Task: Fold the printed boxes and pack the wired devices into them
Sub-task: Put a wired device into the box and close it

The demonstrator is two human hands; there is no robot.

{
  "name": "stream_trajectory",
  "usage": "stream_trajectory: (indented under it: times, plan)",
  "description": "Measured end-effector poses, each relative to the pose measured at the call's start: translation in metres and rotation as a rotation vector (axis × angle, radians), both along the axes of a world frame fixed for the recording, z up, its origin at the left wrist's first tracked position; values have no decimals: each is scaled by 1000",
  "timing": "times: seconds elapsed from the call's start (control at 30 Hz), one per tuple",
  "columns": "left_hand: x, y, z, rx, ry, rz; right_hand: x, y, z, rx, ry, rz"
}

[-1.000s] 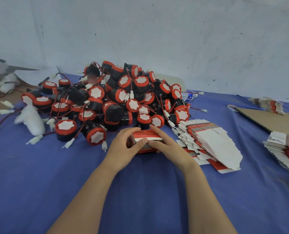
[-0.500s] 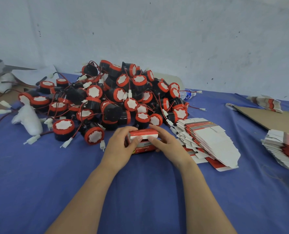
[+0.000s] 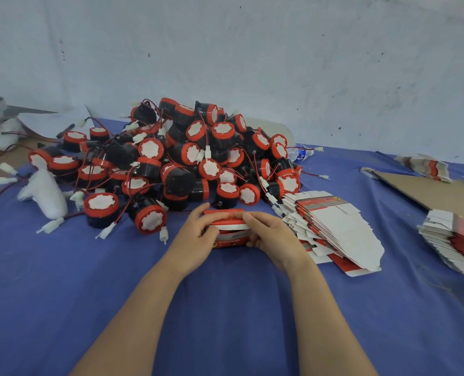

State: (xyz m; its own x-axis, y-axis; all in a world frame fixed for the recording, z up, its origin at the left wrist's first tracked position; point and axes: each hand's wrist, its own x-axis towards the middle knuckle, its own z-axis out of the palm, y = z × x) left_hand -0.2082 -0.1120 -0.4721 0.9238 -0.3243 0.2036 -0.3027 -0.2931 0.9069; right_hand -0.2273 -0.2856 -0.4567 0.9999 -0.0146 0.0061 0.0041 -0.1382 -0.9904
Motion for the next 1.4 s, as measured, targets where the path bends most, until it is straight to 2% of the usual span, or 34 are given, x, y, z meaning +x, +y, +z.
stream_trajectory:
  times: [0.17, 0.3, 0.4, 0.57, 0.8, 1.0, 1.13, 1.23, 1.4]
  plan:
    - [-2, -1, 3, -42, 67, 5, 2, 3, 0, 54, 27, -17]
    - [1, -2, 0, 61, -13, 55, 2, 4, 1, 85, 75, -57]
    - [3, -5, -1, 44, -5, 104, 2, 5, 1, 112, 102, -58]
    - [1, -18, 0, 4, 87, 235, 2, 12, 5, 268, 149, -107]
    - [4, -28, -2, 52, 183, 383, 3, 19, 1, 290, 130, -139]
    - [-2, -22, -3, 79, 125, 361, -7, 17, -4, 170, 48, -128]
    - [-3, -18, -6, 124, 23, 308, -12, 7, -1, -74, -54, 23]
    - [-2, -17, -8, 222, -15, 270, -12, 2, 1, -214, -99, 20]
    - [1, -15, -9, 226, -22, 246, -9, -1, -1, -276, -132, -1]
